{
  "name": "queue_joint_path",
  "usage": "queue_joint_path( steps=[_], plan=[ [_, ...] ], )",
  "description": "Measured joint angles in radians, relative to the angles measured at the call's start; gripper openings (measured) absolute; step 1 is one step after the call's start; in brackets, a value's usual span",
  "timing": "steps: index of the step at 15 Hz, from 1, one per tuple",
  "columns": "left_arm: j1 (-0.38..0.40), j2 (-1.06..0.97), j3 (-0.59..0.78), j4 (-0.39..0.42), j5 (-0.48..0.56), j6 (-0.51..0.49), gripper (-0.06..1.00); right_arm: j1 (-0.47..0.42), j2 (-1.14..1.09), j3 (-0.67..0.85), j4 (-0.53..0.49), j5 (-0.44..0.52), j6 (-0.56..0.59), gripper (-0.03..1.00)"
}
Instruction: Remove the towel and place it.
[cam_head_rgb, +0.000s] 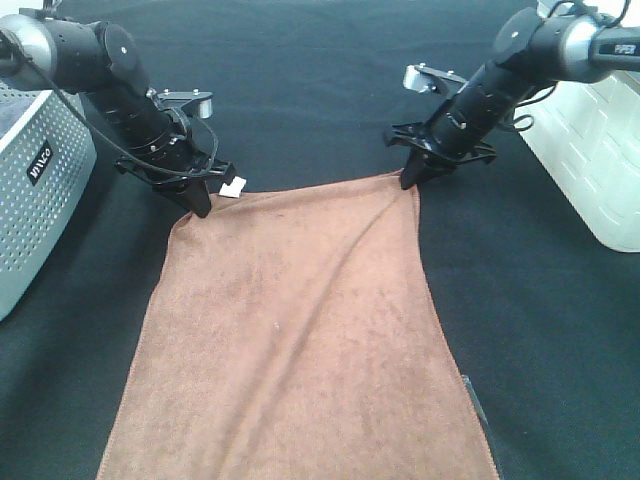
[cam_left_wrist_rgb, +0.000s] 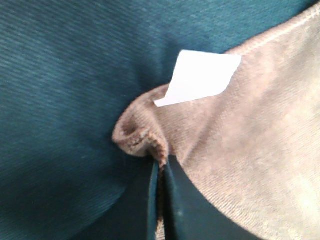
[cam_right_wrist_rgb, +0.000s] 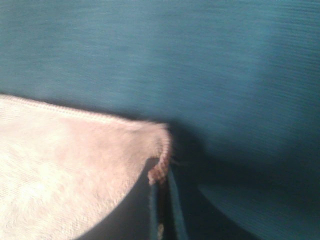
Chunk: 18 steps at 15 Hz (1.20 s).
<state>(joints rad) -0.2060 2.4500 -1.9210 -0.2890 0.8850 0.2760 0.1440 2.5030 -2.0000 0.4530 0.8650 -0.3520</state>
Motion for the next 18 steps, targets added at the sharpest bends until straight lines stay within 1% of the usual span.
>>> queue_joint_path(
  steps=[1, 4, 8, 10, 13, 18],
  plan=[
    [0.000, 0.000, -0.002, 0.002, -0.004, -0.004, 0.00, -0.001, -0.001, 0.000, -0.002, 0.000, 0.000, 0.00],
    [0.000, 0.000, -0.021, 0.012, -0.072, -0.024, 0.00, 0.002, -0.001, -0.016, -0.005, -0.010, 0.000, 0.00],
    [0.000, 0.000, -0.102, 0.018, -0.141, -0.030, 0.00, 0.002, -0.002, -0.149, -0.014, -0.033, 0.000, 0.00],
    [0.000, 0.000, -0.158, 0.018, -0.180, -0.030, 0.00, 0.002, -0.002, -0.200, -0.039, -0.060, 0.000, 0.00],
    [0.000, 0.000, -0.206, 0.018, -0.290, -0.030, 0.00, 0.002, -0.002, -0.229, -0.074, -0.159, -0.001, 0.00],
    [0.000, 0.015, -0.207, 0.018, -0.472, -0.001, 0.00, 0.002, -0.002, -0.232, -0.078, -0.373, -0.003, 0.00]
  ],
)
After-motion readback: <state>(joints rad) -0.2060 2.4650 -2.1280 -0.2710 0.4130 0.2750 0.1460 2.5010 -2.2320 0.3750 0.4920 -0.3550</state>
